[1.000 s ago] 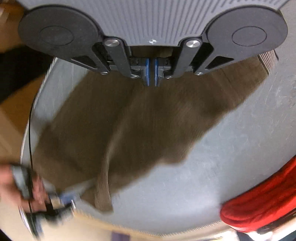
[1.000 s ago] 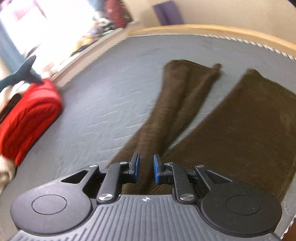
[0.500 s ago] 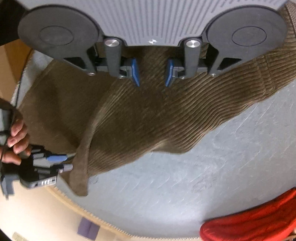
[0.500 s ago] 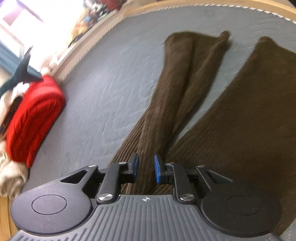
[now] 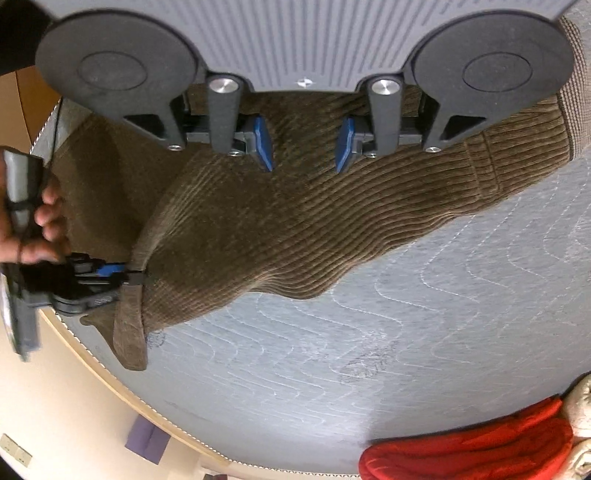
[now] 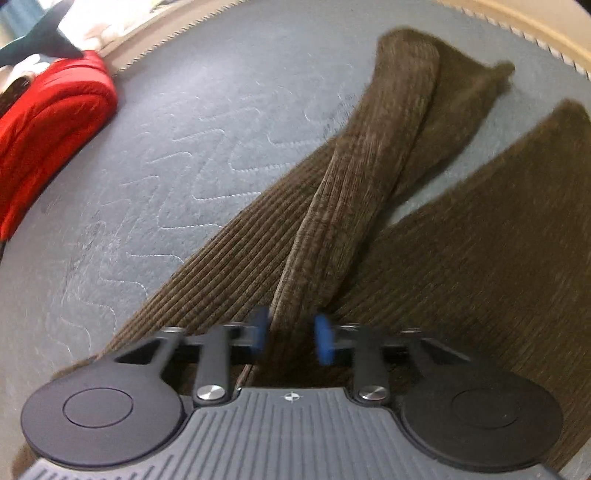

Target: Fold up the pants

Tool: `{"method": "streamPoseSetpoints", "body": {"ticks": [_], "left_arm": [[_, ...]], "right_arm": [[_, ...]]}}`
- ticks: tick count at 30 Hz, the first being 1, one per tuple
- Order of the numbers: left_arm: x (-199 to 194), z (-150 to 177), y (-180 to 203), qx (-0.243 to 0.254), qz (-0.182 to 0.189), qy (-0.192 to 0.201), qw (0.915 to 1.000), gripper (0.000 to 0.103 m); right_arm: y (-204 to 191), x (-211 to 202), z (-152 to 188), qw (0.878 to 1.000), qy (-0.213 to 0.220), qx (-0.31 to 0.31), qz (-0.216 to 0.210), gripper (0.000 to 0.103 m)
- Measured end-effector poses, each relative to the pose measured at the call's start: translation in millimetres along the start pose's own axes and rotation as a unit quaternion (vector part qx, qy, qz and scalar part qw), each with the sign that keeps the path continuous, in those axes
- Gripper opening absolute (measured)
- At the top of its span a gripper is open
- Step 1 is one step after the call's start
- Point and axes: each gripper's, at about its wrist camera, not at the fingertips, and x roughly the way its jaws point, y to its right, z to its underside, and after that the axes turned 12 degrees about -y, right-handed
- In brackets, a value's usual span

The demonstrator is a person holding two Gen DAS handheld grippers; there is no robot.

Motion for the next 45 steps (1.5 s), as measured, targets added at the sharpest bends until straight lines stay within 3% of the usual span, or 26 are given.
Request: {"method": "streamPoseSetpoints", "body": {"ticks": [7, 9, 11, 14, 15, 19, 21, 23, 26, 30, 32, 36, 42, 43, 45], "left_arm": [[-7.4, 3.4, 23.2, 0.044, 0.037, 0.002, 0.9983, 0.043], [-6.0, 6.4, 33.7, 0.06, 0.04, -0.001, 0.9974, 0.043], [-2.7, 9.5, 41.0, 0.069, 0.045, -0.008, 0.9965, 0.044], [5.4, 14.0, 53.1, 0.087, 0.035, -0.021, 0.9954, 0.044], [8.1, 14.3, 57.0, 0.092, 0.03, -0.024, 0.995, 0.044], [13.6, 9.5, 65.3, 0.088, 0.026, -0.02, 0.9956, 0.044], [17.8, 6.4, 68.0, 0.088, 0.026, -0.023, 0.9955, 0.045], [24.6, 5.6, 70.9, 0.094, 0.021, -0.03, 0.9949, 0.046], [35.1, 8.6, 71.4, 0.098, 0.01, -0.048, 0.994, 0.056], [46.4, 12.7, 60.1, 0.097, -0.026, -0.064, 0.9929, 0.061], [48.8, 10.8, 50.8, 0.087, -0.039, -0.068, 0.9931, 0.062], [50.9, 7.9, 42.0, 0.079, -0.04, -0.08, 0.9929, 0.066], [53.9, 11.3, 48.3, 0.107, -0.037, -0.095, 0.989, 0.073], [54.4, 11.9, 50.3, 0.109, -0.037, -0.094, 0.9888, 0.073], [53.6, 14.1, 51.0, 0.108, -0.038, -0.092, 0.9892, 0.073]], "right_arm": [[29.4, -73.4, 24.2, 0.998, 0.03, -0.023, -0.047, 0.012], [46.0, -84.4, 42.0, 0.999, 0.003, -0.02, -0.04, 0.012], [62.5, -82.6, 58.6, 0.999, -0.042, -0.002, -0.017, 0.005], [85.1, -67.5, 75.9, 0.993, -0.111, 0.022, 0.019, 0.008], [92.9, -66.5, 76.4, 0.993, -0.113, 0.035, 0.023, 0.008], [111.0, -83.9, 52.8, 0.998, -0.036, 0.053, -0.002, 0.01], [105.6, -91.4, 38.0, 1.0, 0.019, 0.018, -0.014, 0.026], [96.9, -91.4, 25.2, 0.998, 0.058, -0.01, 0.01, 0.035], [87.1, -80.4, 10.4, 0.995, 0.093, -0.04, 0.02, 0.036], [71.0, -49.2, -15.8, 0.995, 0.073, -0.049, 0.05, 0.037], [57.4, -33.9, -22.1, 0.99, 0.074, -0.08, 0.093, 0.041], [52.3, -4.0, -42.8, 0.983, 0.055, -0.099, 0.141, 0.045], [47.5, 15.8, -46.8, 0.978, 0.052, -0.124, 0.161, 0.049], [46.3, 14.8, -43.5, 0.977, 0.056, -0.126, 0.161, 0.046], [52.1, 6.4, -40.1, 0.977, 0.064, -0.125, 0.162, 0.02]]}}
